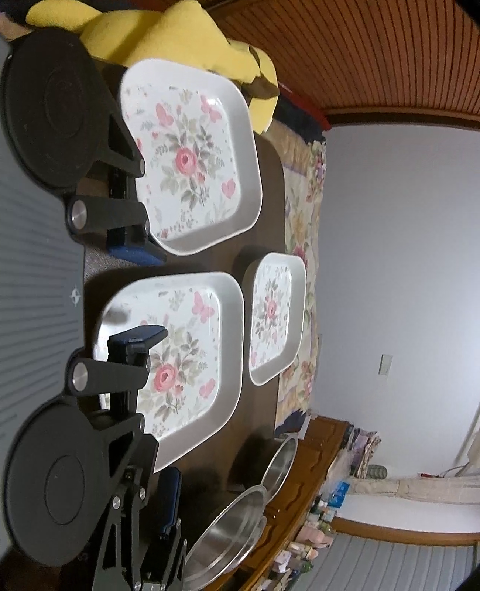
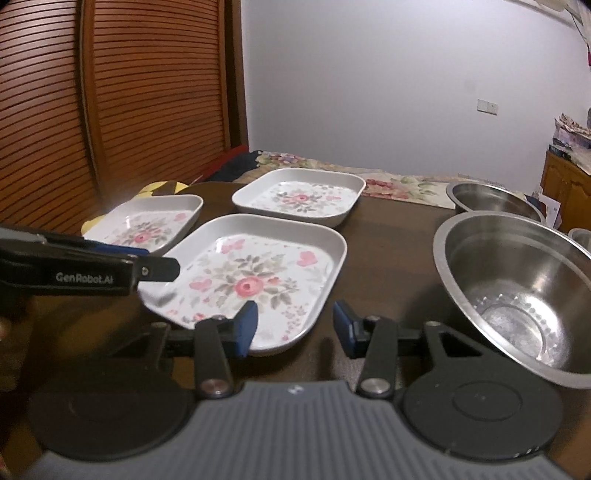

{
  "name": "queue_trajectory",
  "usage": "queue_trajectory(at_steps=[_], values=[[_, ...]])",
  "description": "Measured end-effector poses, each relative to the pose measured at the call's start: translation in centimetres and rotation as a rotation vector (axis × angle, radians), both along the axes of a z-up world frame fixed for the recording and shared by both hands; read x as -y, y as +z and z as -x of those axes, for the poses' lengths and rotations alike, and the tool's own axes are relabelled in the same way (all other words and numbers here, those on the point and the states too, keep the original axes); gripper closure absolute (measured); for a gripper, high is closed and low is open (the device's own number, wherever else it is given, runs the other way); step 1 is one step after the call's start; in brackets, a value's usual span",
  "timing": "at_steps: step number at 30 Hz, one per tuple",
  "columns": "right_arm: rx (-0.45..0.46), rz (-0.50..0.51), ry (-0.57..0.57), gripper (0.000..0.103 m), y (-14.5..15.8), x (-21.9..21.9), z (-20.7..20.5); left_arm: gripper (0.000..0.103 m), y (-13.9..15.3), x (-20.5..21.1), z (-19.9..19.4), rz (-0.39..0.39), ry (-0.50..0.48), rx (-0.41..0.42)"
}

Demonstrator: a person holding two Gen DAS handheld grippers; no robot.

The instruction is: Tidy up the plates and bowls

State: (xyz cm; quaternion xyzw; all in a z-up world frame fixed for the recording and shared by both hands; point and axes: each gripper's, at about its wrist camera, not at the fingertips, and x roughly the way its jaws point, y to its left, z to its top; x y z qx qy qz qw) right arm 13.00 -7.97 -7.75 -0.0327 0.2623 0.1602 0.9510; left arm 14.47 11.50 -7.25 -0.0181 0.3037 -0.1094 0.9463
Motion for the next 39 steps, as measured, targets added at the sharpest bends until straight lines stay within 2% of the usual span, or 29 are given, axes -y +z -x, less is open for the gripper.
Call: queue_trajectory(at_steps=[10,17,29,39], values=[[-0.021,-0.017,-0.025,0.058,-0.3,0.0,-1.3,0.078,-0.5,0.2,-1.1,-0.028,-0.025,-0.015],[-0.038,-0.027,-0.035,0.073,-0.6,0.3,-1.9,0.091,-0.8,0.1,-1.6,-0.051,-0.019,-0.018],[-0.067,-0.045,-0.026,0.081,-0.6,0.7,-2.0,0.092,-0.8,0.1,-1.3,-0.067,-0.027,-0.027],[-0.029,-0.046,-0.001,0.081,0.4,1.6,0.7,0.091,0.6,0.9,2.9,-0.064,-0.043,0.001]])
